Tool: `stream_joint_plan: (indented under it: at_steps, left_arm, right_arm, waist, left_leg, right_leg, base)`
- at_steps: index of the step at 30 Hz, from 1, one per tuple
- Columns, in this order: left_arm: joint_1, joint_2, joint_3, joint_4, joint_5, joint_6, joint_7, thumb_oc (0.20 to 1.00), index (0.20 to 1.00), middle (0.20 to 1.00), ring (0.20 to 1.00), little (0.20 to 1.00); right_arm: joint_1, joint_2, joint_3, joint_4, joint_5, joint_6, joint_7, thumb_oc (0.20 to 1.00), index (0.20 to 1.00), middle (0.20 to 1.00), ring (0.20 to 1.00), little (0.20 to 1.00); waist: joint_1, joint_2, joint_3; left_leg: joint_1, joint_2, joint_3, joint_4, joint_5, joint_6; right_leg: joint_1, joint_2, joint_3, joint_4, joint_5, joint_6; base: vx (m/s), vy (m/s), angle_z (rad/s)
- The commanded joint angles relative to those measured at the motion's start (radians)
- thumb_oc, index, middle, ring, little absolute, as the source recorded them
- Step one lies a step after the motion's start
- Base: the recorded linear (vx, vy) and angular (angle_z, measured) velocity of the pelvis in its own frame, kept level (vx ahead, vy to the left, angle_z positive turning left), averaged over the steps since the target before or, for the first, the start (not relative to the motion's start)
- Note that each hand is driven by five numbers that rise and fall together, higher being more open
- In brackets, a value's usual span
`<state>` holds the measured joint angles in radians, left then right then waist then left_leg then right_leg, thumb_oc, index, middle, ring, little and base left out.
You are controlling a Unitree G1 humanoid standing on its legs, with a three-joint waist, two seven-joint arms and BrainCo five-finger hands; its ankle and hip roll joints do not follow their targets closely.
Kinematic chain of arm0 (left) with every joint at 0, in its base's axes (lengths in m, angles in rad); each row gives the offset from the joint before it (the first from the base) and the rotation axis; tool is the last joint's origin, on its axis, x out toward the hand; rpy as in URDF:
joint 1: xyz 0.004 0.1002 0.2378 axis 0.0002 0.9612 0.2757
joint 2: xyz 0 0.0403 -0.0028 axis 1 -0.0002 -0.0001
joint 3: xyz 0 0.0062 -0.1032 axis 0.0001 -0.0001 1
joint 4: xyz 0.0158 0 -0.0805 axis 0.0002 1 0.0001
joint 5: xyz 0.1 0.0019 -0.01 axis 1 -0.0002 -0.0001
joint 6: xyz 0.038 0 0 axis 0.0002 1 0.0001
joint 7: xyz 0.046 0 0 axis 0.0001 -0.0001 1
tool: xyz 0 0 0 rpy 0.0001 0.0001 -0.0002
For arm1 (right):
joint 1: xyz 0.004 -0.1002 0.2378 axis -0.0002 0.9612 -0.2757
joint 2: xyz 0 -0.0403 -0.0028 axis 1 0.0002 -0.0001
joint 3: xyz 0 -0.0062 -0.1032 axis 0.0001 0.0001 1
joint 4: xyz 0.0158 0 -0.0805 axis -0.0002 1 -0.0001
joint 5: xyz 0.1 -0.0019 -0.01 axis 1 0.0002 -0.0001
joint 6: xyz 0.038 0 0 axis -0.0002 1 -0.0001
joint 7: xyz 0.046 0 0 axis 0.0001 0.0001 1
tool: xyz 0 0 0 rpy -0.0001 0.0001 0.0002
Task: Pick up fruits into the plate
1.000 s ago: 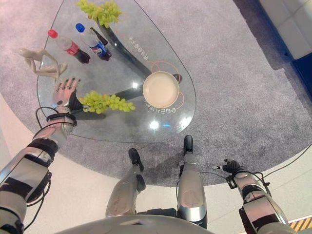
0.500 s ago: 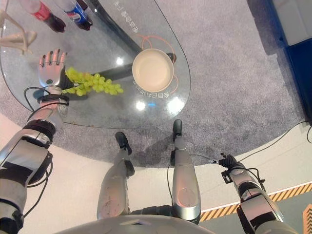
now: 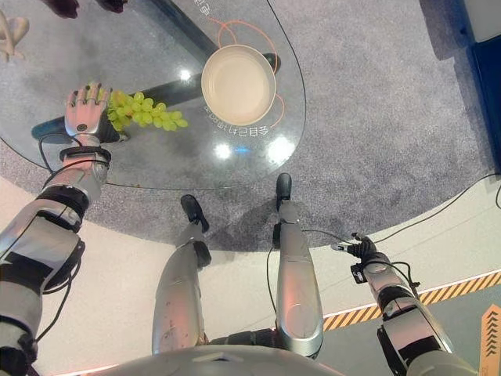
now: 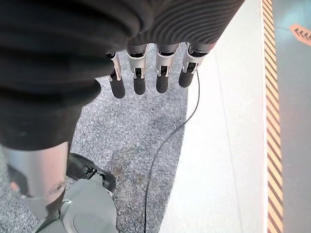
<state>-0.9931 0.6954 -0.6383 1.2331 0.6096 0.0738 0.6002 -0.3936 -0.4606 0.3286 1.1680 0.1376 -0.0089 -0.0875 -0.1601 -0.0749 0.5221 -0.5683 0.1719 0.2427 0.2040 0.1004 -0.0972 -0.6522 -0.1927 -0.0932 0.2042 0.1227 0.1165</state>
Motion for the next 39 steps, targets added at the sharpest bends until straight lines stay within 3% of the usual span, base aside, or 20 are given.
stream_joint_plan:
  at_steps: [1, 12, 21, 22, 23, 24, 25, 26, 27, 28, 29, 30, 31, 32, 33, 34, 35, 39]
  left_arm:
    - [-0.036, 0.074, 0.023, 0.043, -0.008, 0.046, 0.019, 1.0, 1.0, 1.0, 1.0, 1.0]
    - [-0.039, 0.121, 0.035, 0.061, 0.02, 0.065, 0.02, 1.0, 1.0, 1.0, 1.0, 1.0]
    - [-0.048, 0.129, 0.059, 0.088, 0.001, 0.115, 0.111, 1.0, 1.0, 1.0, 1.0, 1.0]
    - [-0.048, 0.129, 0.061, 0.09, -0.004, 0.115, 0.119, 1.0, 1.0, 1.0, 1.0, 1.0]
    - [-0.061, 0.132, 0.07, 0.091, -0.023, 0.12, 0.141, 1.0, 1.0, 1.0, 1.0, 1.0]
    - [-0.066, 0.133, 0.075, 0.095, -0.026, 0.121, 0.151, 1.0, 1.0, 1.0, 1.0, 1.0]
    - [-0.066, 0.133, 0.077, 0.097, -0.03, 0.119, 0.157, 1.0, 1.0, 1.0, 1.0, 1.0]
    - [-0.08, 0.135, 0.085, 0.099, -0.037, 0.113, 0.17, 1.0, 1.0, 1.0, 1.0, 1.0]
    - [-0.091, 0.139, 0.088, 0.1, -0.034, 0.112, 0.171, 1.0, 1.0, 1.0, 1.0, 1.0]
    - [-0.09, 0.138, 0.086, 0.101, -0.035, 0.111, 0.171, 1.0, 1.0, 1.0, 1.0, 1.0]
    - [-0.105, 0.144, 0.086, 0.103, -0.041, 0.107, 0.173, 1.0, 1.0, 1.0, 1.0, 1.0]
    - [-0.107, 0.143, 0.084, 0.104, -0.04, 0.108, 0.172, 1.0, 1.0, 1.0, 1.0, 1.0]
    - [-0.117, 0.144, 0.083, 0.104, -0.037, 0.109, 0.175, 1.0, 1.0, 1.0, 1.0, 1.0]
    - [-0.131, 0.145, 0.082, 0.103, -0.035, 0.107, 0.173, 1.0, 1.0, 1.0, 1.0, 1.0]
    - [-0.132, 0.145, 0.078, 0.105, -0.034, 0.106, 0.174, 1.0, 1.0, 1.0, 1.0, 1.0]
    - [-0.148, 0.145, 0.076, 0.106, -0.038, 0.103, 0.178, 1.0, 1.0, 1.0, 1.0, 1.0]
    - [-0.154, 0.145, 0.069, 0.106, -0.036, 0.102, 0.173, 1.0, 1.0, 1.0, 1.0, 1.0]
    - [-0.182, 0.149, 0.056, 0.11, -0.035, 0.085, 0.171, 1.0, 1.0, 1.0, 1.0, 1.0]
  right_arm:
    - [0.034, -0.067, 0.009, -0.033, 0.018, -0.005, -0.032, 1.0, 1.0, 1.0, 1.0, 1.0]
    - [0.075, -0.086, 0.003, -0.076, 0.027, -0.029, -0.043, 1.0, 1.0, 1.0, 1.0, 1.0]
    - [0.109, -0.094, 0.017, -0.097, 0.022, -0.068, -0.032, 1.0, 1.0, 1.0, 1.0, 1.0]
    - [0.114, -0.093, 0.021, -0.094, 0.024, -0.071, -0.033, 1.0, 1.0, 1.0, 1.0, 1.0]
    - [0.115, -0.093, 0.022, -0.095, 0.028, -0.075, -0.034, 1.0, 1.0, 1.0, 1.0, 1.0]
    - [0.117, -0.091, 0.023, -0.092, 0.027, -0.078, -0.033, 1.0, 1.0, 1.0, 1.0, 1.0]
    - [0.122, -0.09, 0.025, -0.089, 0.027, -0.08, -0.032, 1.0, 1.0, 1.0, 1.0, 1.0]
    - [0.121, -0.089, 0.026, -0.088, 0.029, -0.084, -0.032, 1.0, 1.0, 1.0, 1.0, 1.0]
    - [0.125, -0.087, 0.028, -0.084, 0.03, -0.088, -0.034, 1.0, 1.0, 1.0, 1.0, 1.0]
    - [0.128, -0.087, 0.03, -0.083, 0.031, -0.088, -0.034, 1.0, 1.0, 1.0, 1.0, 1.0]
    - [0.127, -0.088, 0.03, -0.082, 0.032, -0.092, -0.031, 1.0, 1.0, 1.0, 1.0, 1.0]
    - [0.131, -0.088, 0.033, -0.082, 0.032, -0.09, -0.031, 1.0, 1.0, 1.0, 1.0, 1.0]
    - [0.132, -0.088, 0.034, -0.082, 0.031, -0.088, -0.032, 1.0, 1.0, 1.0, 1.0, 1.0]
    - [0.133, -0.088, 0.035, -0.081, 0.028, -0.093, -0.032, 1.0, 1.0, 1.0, 1.0, 1.0]
    - [0.136, -0.087, 0.037, -0.079, 0.028, -0.096, -0.033, 1.0, 1.0, 1.0, 1.0, 1.0]
    - [0.135, -0.088, 0.038, -0.078, 0.031, -0.102, -0.039, 1.0, 1.0, 1.0, 1.0, 1.0]
    - [0.141, -0.089, 0.04, -0.081, 0.033, -0.103, -0.041, 1.0, 1.0, 1.0, 1.0, 1.0]
    - [0.146, -0.092, 0.043, -0.096, 0.041, -0.113, -0.05, 1.0, 1.0, 1.0, 1.0, 1.0]
  waist:
    - [-0.008, 0.002, -0.002]
    - [-0.019, -0.002, -0.002]
    - [-0.026, -0.01, -0.002]
    - [-0.023, -0.007, -0.002]
    - [-0.026, -0.014, -0.002]
    - [-0.026, -0.017, -0.002]
    - [-0.022, -0.015, -0.002]
    - [-0.026, -0.022, -0.002]
    - [-0.026, -0.025, -0.002]
    - [-0.023, -0.021, -0.002]
    - [-0.026, -0.028, -0.002]
    - [-0.023, -0.025, -0.002]
    - [-0.024, -0.026, -0.002]
    - [-0.028, -0.031, -0.002]
    - [-0.025, -0.028, -0.002]
    - [-0.029, -0.034, -0.002]
    - [-0.026, -0.03, -0.002]
    - [-0.031, -0.038, -0.002]
  left_leg:
    - [-0.093, -0.059, -0.003, 0.187, -0.149, 0.012]
    - [-0.171, -0.063, -0.02, 0.236, -0.163, 0.016]
    - [-0.206, -0.061, -0.029, 0.245, -0.158, 0.015]
    - [-0.192, -0.057, -0.04, 0.257, -0.192, 0.006]
    - [-0.211, -0.059, -0.033, 0.246, -0.156, 0.014]
    - [-0.214, -0.057, -0.034, 0.248, -0.156, 0.014]
    - [-0.199, -0.053, -0.045, 0.26, -0.191, 0.004]
    - [-0.217, -0.055, -0.037, 0.25, -0.156, 0.012]
    - [-0.218, -0.054, -0.038, 0.25, -0.156, 0.011]
    - [-0.203, -0.05, -0.048, 0.261, -0.191, 0.002]
    - [-0.221, -0.053, -0.039, 0.251, -0.156, 0.012]
    - [-0.206, -0.049, -0.049, 0.261, -0.19, 0.002]
    - [-0.207, -0.049, -0.05, 0.259, -0.19, 0.002]
    - [-0.225, -0.053, -0.041, 0.248, -0.155, 0.012]
    - [-0.211, -0.05, -0.052, 0.26, -0.19, 0.003]
    - [-0.231, -0.054, -0.045, 0.253, -0.156, 0.012]
    - [-0.215, -0.05, -0.056, 0.265, -0.193, 0.004]
    - [-0.216, -0.051, -0.056, 0.26, -0.191, 0.004]
  right_leg:
    - [-0.034, 0.056, -0.049, 0.119, -0.108, -0.027]
    - [-0.108, 0.065, -0.035, 0.146, -0.106, -0.037]
    - [-0.136, 0.076, -0.024, 0.15, -0.104, -0.043]
    - [-0.123, 0.081, -0.021, 0.164, -0.135, -0.035]
    - [-0.14, 0.078, -0.025, 0.151, -0.103, -0.043]
    - [-0.141, 0.078, -0.025, 0.152, -0.103, -0.043]
    - [-0.126, 0.083, -0.022, 0.165, -0.133, -0.036]
    - [-0.141, 0.079, -0.025, 0.151, -0.101, -0.043]
    - [-0.14, 0.079, -0.025, 0.148, -0.099, -0.043]
    - [-0.126, 0.084, -0.023, 0.161, -0.13, -0.035]
    - [-0.141, 0.08, -0.027, 0.147, -0.098, -0.043]
    - [-0.127, 0.085, -0.024, 0.159, -0.129, -0.035]
    - [-0.128, 0.086, -0.023, 0.159, -0.128, -0.035]
    - [-0.145, 0.082, -0.024, 0.147, -0.096, -0.042]
    - [-0.131, 0.087, -0.021, 0.16, -0.126, -0.034]
    - [-0.147, 0.083, -0.023, 0.147, -0.094, -0.043]
    - [-0.133, 0.089, -0.02, 0.161, -0.126, -0.035]
    - [-0.134, 0.091, -0.021, 0.154, -0.119, -0.034]
  base:
    - [0.0, 0.0, 0.0]
    - [0.0, 0.0, 0.0]
    - [0.01, 0.001, 0.0]
    - [0.0, 0.0, 0.0]
    - [0.01, -0.01, -0.03]
    - [0.01, -0.015, -0.04]
    - [0.0, 0.0, 0.0]
    - [0.01, -0.028, 0.03]
    - [0.01, -0.025, 0.06]
    - [0.01, -0.022, 0.03]
    - [0.08, -0.005, 0.04]
    - [0.01, -0.015, 0.03]
    - [0.0, 0.0, 0.0]
    - [0.0, 0.0, 0.0]
    - [-0.05, -0.022, 0.02]
    - [0.1, -0.004, 0.02]
    - [0.03, -0.017, 0.04]
    - [0.04, -0.019, 0.03]
